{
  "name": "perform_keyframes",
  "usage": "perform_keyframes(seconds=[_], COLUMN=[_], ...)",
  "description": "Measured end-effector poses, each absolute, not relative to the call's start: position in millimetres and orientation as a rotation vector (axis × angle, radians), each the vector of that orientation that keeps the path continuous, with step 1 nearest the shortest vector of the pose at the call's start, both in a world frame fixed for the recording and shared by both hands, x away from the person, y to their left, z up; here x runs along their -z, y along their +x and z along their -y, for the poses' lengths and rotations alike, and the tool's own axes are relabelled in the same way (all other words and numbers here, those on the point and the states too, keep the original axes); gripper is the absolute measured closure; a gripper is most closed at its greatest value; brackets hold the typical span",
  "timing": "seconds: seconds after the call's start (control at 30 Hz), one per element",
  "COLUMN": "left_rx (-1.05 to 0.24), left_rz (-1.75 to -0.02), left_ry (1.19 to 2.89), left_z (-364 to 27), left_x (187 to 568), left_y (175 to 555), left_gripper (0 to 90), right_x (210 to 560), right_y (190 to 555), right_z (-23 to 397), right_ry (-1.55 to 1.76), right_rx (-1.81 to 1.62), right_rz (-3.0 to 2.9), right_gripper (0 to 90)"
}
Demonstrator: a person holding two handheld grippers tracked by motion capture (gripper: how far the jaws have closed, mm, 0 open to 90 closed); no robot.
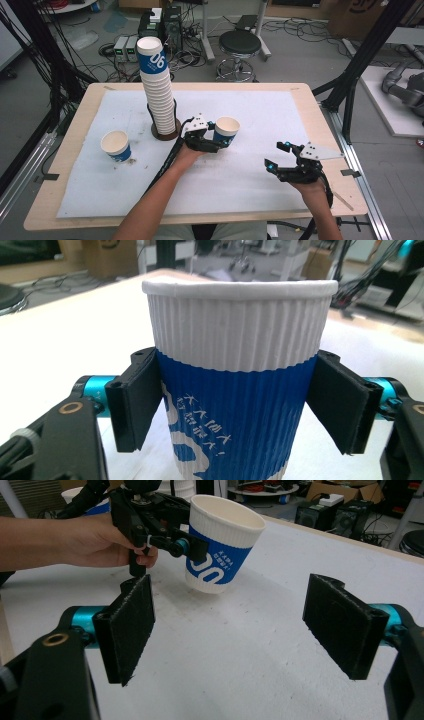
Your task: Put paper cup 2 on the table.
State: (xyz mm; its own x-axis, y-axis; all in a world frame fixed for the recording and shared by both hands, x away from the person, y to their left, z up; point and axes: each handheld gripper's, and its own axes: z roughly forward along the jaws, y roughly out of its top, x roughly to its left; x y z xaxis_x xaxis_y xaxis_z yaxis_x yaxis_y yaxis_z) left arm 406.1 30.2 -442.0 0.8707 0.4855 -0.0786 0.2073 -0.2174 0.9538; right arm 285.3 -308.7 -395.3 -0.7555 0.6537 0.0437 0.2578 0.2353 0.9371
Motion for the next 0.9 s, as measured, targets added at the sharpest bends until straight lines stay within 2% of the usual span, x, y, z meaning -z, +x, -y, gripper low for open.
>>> perform_keyframes(seconds=[0.5,0.9], left_rx=[-0.35,-0.283], left_rz=[-0.537,-0.592], left_ry=[1.974,2.002], left_z=[-30,-46], left_x=[439,448], left_y=[395,387], left_gripper=[23.9,24.1], right_x=[395,395], right_y=[285,284], right_z=[308,308], right_ry=[0.838,0.841], right_rx=[-1.529,-1.537], right_rz=[-2.161,-2.173], right_gripper=[21.3,21.4])
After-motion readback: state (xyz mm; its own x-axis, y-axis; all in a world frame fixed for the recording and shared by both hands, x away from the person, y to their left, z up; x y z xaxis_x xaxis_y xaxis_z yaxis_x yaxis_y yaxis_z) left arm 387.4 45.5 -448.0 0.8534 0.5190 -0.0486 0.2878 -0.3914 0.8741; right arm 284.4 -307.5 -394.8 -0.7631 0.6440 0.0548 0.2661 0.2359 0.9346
